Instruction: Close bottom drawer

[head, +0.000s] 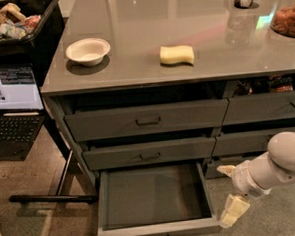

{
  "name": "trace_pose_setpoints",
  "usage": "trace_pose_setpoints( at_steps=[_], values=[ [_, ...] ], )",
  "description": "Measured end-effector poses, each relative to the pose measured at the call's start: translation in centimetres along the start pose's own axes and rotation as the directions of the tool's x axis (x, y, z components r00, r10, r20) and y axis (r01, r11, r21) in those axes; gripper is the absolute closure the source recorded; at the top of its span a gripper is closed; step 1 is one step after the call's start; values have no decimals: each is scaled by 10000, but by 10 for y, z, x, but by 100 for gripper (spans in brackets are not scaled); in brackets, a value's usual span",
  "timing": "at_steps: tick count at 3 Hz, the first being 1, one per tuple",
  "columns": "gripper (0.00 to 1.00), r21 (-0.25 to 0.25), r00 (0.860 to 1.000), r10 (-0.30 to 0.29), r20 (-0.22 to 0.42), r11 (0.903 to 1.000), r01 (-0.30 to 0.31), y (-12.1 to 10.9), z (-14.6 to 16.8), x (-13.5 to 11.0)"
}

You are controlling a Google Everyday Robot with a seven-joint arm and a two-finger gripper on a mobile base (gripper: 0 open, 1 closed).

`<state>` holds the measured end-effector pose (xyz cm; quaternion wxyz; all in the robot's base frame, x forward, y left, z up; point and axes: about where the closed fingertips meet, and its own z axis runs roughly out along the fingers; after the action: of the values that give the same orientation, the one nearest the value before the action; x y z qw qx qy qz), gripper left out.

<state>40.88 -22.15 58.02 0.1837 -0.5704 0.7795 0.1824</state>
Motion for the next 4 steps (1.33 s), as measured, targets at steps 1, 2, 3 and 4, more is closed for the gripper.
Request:
trace_pose_setpoints(
  at_steps=[1,2,3,4],
  values=[
    [0,-525,9995,131,273,9986,-116,1,50,20],
    [0,-1135,9963,474,723,9928,-391,9,113,52],
    [19,-1401,9912,788,1062,9881,-636,14,173,86],
    [42,-1611,9885,1053,1083,9831,-871,11,219,115]
  ],
)
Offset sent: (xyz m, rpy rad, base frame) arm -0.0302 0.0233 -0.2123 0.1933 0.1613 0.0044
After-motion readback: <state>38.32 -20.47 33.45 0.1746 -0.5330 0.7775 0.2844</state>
